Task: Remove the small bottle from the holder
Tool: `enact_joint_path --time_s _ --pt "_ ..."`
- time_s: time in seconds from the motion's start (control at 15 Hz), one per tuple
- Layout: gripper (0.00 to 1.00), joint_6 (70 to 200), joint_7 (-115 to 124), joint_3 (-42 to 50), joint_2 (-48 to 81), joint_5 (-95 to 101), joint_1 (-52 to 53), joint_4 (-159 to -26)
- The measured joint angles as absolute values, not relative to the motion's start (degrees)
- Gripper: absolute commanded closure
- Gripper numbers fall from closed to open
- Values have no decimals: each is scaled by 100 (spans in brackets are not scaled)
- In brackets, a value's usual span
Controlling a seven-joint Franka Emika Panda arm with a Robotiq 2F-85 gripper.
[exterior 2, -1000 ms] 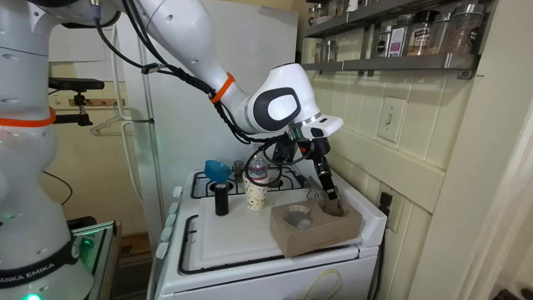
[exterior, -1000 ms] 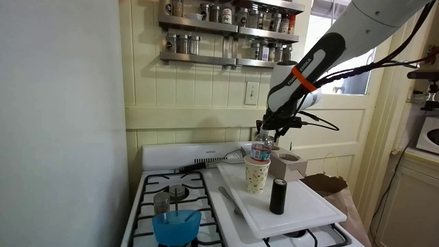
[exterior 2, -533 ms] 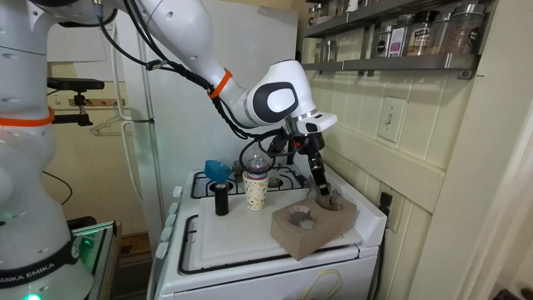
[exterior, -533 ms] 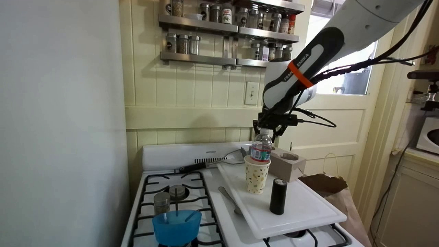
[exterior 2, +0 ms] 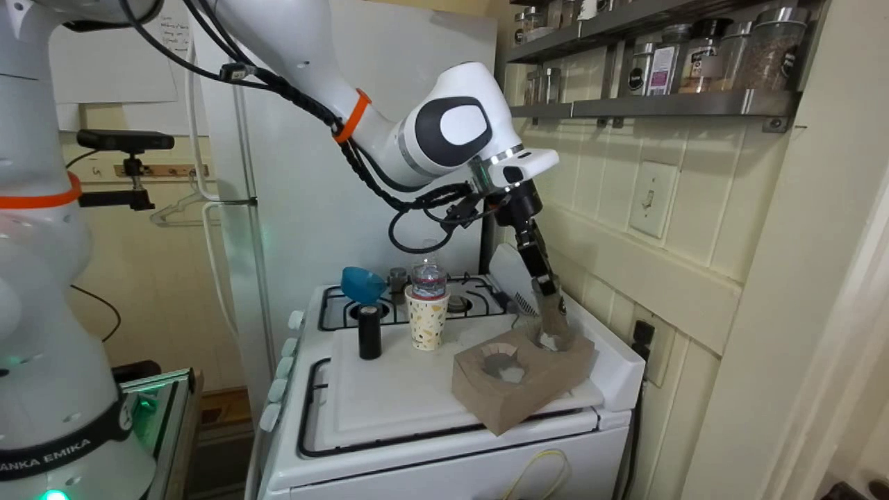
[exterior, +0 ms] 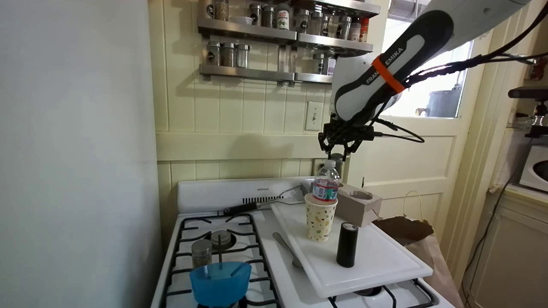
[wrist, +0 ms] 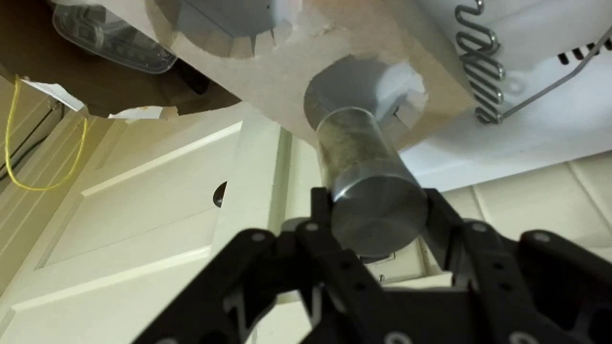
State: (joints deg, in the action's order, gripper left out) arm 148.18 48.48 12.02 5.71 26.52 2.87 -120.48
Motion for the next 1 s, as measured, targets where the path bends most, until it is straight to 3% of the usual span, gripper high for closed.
enact_joint_path --time_s 0.53,1.0 --pt "75 14799 4819 618 -25 2739 220 -12190" --pt "75 14792 3555 70 -41 1391 230 -12347"
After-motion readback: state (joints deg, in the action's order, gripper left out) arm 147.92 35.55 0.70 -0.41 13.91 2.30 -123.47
